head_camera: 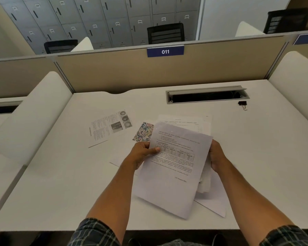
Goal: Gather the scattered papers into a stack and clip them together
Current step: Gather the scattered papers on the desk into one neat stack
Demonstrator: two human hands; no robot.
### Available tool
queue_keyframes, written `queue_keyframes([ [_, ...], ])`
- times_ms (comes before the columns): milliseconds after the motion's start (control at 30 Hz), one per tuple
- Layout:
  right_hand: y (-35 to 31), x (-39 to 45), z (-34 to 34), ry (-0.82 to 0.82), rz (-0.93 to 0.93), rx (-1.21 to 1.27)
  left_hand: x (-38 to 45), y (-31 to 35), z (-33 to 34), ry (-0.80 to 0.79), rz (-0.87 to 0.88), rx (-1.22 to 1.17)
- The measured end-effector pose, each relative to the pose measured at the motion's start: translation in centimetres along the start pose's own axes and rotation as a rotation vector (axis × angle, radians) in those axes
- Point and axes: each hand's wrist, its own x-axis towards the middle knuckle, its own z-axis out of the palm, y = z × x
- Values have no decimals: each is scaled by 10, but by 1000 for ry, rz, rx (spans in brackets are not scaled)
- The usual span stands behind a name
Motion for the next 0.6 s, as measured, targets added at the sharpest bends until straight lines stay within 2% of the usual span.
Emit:
queue_keyframes([
  [133, 1, -3, -4, -43, -72, -29, -2, 5, -2, 7, 31, -190],
  [233, 0, -7, -6, -93, -78, -31, 1, 12, -3, 88, 49, -297],
  [367, -7, -11, -3, -178, -71, -17, 7, 17, 6, 205, 52, -257],
  [600, -13, -13, 1, -246, -69, -19, 10, 12, 17, 241, 40, -170],
])
